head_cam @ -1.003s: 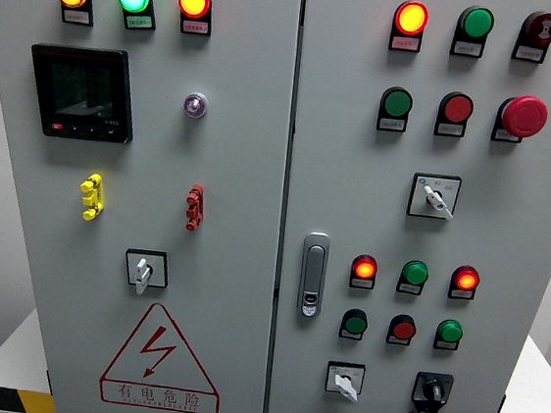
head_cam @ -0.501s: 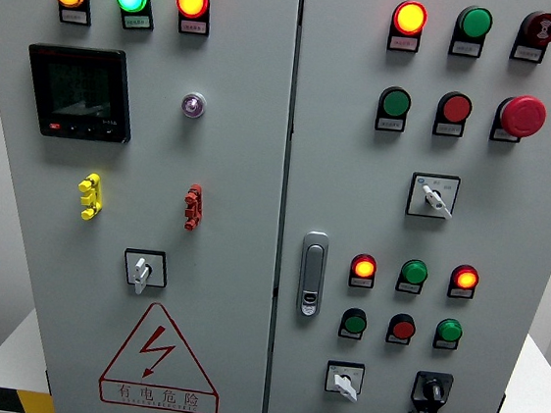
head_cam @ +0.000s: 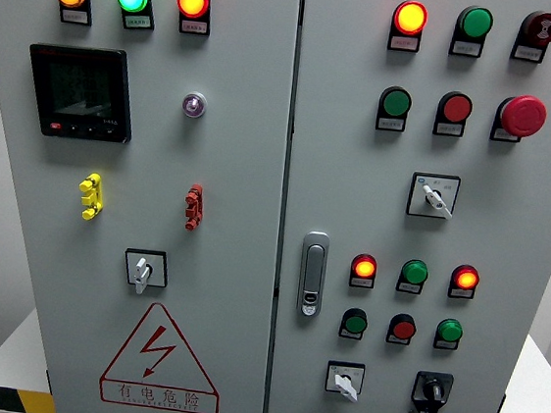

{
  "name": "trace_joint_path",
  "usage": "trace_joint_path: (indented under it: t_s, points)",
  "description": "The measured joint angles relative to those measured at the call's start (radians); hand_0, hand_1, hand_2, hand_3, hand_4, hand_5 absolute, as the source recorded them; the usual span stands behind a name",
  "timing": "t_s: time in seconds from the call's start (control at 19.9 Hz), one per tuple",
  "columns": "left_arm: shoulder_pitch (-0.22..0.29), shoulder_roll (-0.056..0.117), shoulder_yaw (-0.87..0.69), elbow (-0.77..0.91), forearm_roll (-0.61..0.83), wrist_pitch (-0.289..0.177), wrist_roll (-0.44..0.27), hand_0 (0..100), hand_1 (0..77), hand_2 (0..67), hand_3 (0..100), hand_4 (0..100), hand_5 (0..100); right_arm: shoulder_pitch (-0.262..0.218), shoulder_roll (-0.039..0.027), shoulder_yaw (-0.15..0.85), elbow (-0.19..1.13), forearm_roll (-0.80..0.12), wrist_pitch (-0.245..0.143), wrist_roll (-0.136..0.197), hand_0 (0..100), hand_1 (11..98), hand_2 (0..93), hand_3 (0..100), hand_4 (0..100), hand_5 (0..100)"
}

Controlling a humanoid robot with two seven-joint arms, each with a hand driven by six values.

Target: Turn on light switch 1

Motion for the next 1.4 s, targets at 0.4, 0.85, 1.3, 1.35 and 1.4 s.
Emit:
trace_joint_path:
  t_s: [0.4,0.85,1.3,1.35,1.4]
  points:
    - [0.021,0.004,-0.036,-0.375,-0.002,-0.007,0.132,0,20.3,19.3,46,56,50,0.000,-0.0004,0.000,0.001,0.000,0.000,0.000,0,19.5,0.0,19,19,11]
    - [-0.181,0.038,-0.028,-0.423,0.005,-0.004,0.235,0,34.1,21.7,63,83,71,0.000,0.0000,0.000,0.000,0.000,0.000,0.000,0,19.5,0.0,19,19,11]
    - [-0.323,0.048,-0.027,-0.422,0.007,0.031,0.398,0,47.6,33.2,79,97,88,0.000,-0.0001,0.000,0.001,0.000,0.001,0.000,0,19.5,0.0,19,19,11]
    - [-0.339,0.048,-0.027,-0.422,0.007,0.042,0.410,0,49.7,33.7,80,98,90,0.000,0.0001,0.000,0.001,0.000,0.001,0.000,0,19.5,0.0,19,19,11]
    - [-0.356,0.047,-0.027,-0.422,0.007,0.053,0.425,0,51.0,34.0,80,98,90,0.000,0.0002,0.000,0.001,0.000,0.001,0.000,0,19.5,0.0,19,19,11]
